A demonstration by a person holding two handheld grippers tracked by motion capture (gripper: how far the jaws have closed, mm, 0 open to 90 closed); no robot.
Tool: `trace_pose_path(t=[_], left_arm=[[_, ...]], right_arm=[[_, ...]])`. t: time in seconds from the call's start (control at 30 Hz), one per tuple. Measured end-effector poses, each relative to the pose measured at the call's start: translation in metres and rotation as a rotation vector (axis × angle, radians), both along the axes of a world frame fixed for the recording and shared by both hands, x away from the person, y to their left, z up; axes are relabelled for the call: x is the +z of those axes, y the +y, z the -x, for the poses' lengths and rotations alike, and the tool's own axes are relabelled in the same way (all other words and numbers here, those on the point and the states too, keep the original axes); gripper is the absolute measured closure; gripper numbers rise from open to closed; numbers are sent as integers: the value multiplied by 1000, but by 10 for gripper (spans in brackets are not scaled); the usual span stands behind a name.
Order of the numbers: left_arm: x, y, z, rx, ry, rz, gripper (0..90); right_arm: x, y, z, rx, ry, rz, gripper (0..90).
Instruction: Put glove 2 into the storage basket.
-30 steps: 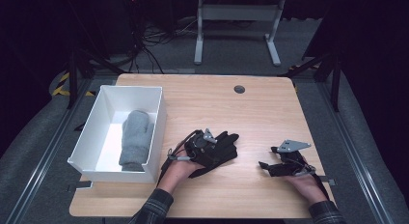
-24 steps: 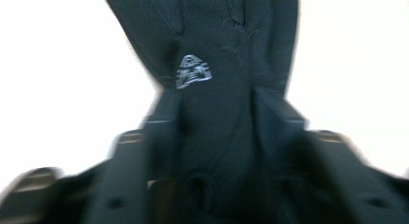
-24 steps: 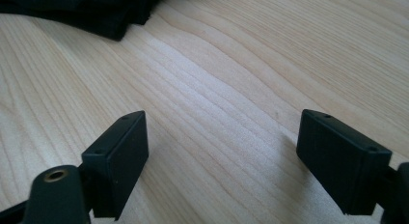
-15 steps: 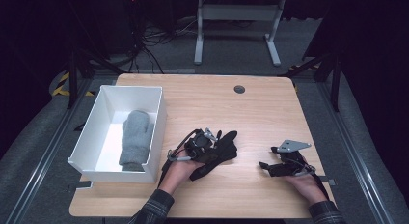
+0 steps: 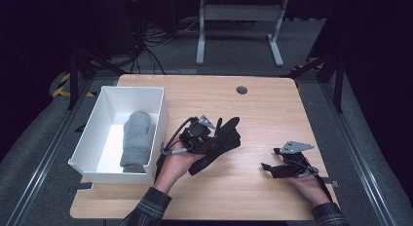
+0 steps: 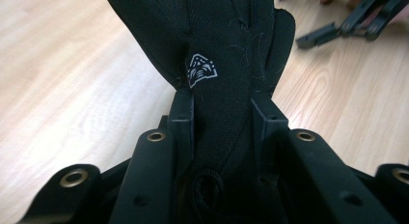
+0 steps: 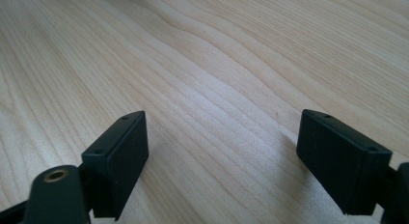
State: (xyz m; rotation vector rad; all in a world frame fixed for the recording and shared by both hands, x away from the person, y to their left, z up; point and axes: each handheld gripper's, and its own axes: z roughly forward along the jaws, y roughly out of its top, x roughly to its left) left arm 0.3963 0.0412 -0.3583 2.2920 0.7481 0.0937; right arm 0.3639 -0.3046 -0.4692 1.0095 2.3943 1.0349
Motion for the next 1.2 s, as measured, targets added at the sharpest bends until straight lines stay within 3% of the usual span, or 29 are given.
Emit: trace_pose_path(t=[0.4,0.8,0.9,1.2], left_arm=[[44,22,-3,27,-30,-5,683],[71,55,-8,97,-64,4,683],[80,75,-9,146,-77,12,683],[87,124,-12,273,-91,21,683]], right_arm=[[0,0,0,0,0,0,191],[-1,1,-1,-10,4,10,120],[-1,3,-2,-26,17,32,16],[-2,3,-3,-20,27,33,3]])
